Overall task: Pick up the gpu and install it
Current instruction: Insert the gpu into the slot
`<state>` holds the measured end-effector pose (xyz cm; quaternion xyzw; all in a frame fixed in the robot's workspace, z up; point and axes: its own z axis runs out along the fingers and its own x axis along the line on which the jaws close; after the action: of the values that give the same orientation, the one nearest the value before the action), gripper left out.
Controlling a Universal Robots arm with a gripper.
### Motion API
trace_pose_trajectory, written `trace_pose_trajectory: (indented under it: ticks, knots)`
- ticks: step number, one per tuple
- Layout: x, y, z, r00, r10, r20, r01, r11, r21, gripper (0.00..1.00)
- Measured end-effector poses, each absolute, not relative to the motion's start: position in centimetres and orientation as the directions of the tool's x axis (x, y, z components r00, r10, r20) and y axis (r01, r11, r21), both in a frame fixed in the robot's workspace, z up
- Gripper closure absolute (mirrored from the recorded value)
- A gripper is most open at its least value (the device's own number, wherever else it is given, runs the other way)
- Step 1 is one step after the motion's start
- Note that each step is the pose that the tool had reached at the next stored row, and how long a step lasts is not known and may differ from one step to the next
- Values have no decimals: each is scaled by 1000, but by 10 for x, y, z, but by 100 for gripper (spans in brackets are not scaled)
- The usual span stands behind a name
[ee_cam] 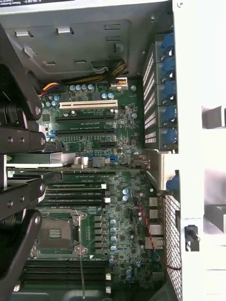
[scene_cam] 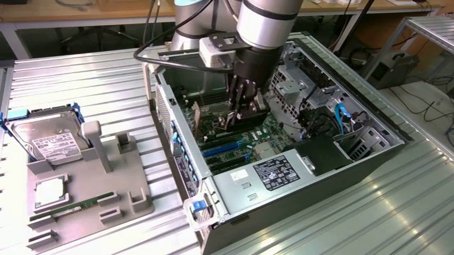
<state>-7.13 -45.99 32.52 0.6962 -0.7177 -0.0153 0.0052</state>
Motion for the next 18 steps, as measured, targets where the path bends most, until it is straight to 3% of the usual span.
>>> trace_pose_trajectory:
  ticks: [18]
  knots:
    - [-79, -461, 294, -18, -1000, -14, -1000, 18, 22, 74]
